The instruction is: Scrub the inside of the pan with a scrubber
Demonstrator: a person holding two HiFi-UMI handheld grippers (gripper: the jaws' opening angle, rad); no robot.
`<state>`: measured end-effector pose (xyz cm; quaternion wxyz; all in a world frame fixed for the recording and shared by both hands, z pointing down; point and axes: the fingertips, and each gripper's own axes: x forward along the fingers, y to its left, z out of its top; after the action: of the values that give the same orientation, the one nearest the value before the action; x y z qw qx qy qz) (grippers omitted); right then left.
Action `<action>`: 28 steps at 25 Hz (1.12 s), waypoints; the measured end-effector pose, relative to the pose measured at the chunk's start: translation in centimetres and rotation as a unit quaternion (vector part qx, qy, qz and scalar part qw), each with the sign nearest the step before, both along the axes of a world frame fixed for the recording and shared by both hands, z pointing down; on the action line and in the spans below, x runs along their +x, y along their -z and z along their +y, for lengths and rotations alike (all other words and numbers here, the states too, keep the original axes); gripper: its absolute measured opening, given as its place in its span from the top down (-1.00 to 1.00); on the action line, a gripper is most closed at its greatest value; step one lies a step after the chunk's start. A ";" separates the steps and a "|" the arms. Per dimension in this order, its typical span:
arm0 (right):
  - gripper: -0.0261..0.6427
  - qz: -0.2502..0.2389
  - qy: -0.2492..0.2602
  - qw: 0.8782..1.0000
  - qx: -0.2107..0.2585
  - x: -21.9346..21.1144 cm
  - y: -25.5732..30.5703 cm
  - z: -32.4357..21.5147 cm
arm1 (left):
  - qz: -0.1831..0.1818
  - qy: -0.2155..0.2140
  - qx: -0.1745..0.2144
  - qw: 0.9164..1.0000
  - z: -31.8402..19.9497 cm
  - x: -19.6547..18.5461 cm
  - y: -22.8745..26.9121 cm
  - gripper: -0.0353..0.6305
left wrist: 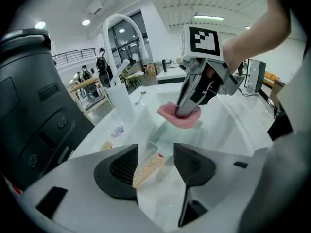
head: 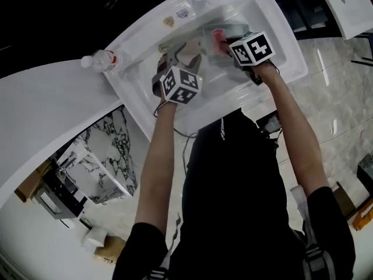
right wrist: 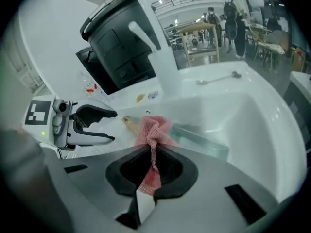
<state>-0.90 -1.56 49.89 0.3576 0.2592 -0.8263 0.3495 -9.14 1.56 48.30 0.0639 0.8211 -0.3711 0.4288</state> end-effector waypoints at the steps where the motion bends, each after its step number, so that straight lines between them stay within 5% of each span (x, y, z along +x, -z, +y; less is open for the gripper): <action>1: 0.80 -0.006 -0.001 1.000 0.014 0.5 1.3 0.1 | 0.011 -0.001 0.004 1.000 0.7 0.3 0.8 0.15; 9: 0.80 -0.080 -0.020 0.984 0.156 4.2 12.9 0.9 | 0.083 0.019 0.037 0.996 4.9 -0.1 6.8 0.15; 16: 0.80 -0.152 -0.047 0.946 0.281 6.9 23.0 4.0 | 0.161 0.036 0.099 0.981 7.5 -2.1 14.8 0.18; 23: 0.80 -0.251 -0.095 0.914 0.305 6.3 28.2 10.0 | 0.248 0.065 0.137 0.957 10.2 -3.1 21.3 0.23; 28: 0.80 -0.261 -0.082 0.909 0.315 5.8 30.2 13.5 | 0.312 0.059 0.137 0.938 12.2 -2.1 24.4 0.24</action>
<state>4.95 11.93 19.73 -0.0009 0.3251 -0.9330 0.1546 -11.28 13.75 23.86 0.0882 0.8911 -0.4358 0.0913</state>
